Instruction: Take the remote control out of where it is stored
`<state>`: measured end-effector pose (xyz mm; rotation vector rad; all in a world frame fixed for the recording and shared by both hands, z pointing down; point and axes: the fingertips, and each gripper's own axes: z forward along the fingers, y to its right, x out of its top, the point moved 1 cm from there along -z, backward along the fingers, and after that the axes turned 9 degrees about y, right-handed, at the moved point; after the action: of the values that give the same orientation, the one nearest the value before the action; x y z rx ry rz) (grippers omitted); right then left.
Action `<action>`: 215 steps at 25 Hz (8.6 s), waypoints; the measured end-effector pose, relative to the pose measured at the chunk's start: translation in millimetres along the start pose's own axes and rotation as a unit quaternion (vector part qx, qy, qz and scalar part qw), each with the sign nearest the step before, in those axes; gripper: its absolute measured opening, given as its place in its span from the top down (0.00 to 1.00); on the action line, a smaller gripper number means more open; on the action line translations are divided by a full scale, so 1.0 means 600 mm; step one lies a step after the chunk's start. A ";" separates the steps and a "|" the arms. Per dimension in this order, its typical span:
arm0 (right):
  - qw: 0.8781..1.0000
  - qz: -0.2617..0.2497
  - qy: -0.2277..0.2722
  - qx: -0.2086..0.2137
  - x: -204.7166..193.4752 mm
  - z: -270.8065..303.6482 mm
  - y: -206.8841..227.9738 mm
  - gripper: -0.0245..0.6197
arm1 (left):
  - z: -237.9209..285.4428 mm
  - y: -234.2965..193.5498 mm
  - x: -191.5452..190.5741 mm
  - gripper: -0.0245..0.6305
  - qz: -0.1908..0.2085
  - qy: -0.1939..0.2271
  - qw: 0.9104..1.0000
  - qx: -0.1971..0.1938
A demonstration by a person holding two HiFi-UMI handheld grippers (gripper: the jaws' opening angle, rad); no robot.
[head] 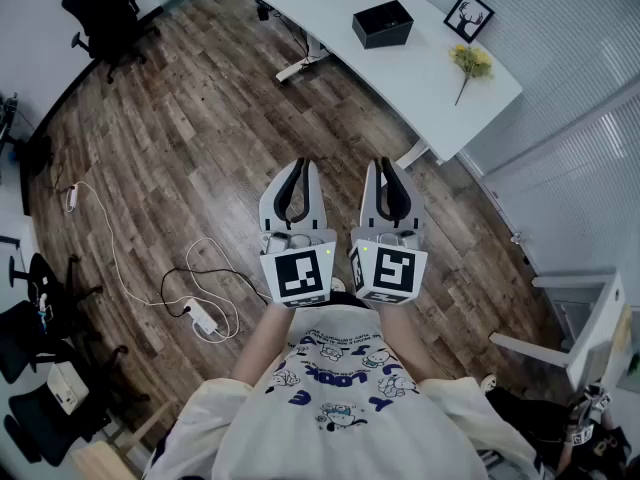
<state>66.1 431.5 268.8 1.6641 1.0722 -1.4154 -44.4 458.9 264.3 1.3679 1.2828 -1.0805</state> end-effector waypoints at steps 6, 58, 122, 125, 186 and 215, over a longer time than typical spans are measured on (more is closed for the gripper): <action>1.000 0.000 0.000 0.000 -0.001 0.004 -0.007 0.87 | 0.002 -0.007 0.001 0.92 -0.002 0.002 1.000 0.000; 0.998 -0.009 -0.026 -0.056 -0.113 0.387 0.070 0.87 | 0.400 -0.108 -0.115 0.92 -0.033 -0.009 0.998 -0.046; 0.989 0.020 -0.107 -0.105 -0.319 0.879 0.464 0.87 | 0.985 0.048 -0.361 0.92 -0.029 -0.132 0.984 -0.118; 0.986 0.021 -0.116 -0.116 -0.333 0.885 0.478 0.87 | 0.999 0.058 -0.382 0.92 -0.026 -0.144 0.980 -0.133; 0.962 0.059 -0.180 -0.199 -0.445 0.948 0.584 0.87 | 1.083 0.219 -0.548 0.75 0.013 -0.217 0.896 -0.386; 0.958 0.065 -0.191 -0.202 -0.461 0.958 0.569 0.87 | 1.160 0.173 -0.561 0.85 0.037 -0.202 0.919 -0.336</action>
<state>121.4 -267.9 445.1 1.0933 0.9326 -1.2631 37.2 -285.1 483.1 0.6255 1.1264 -0.7126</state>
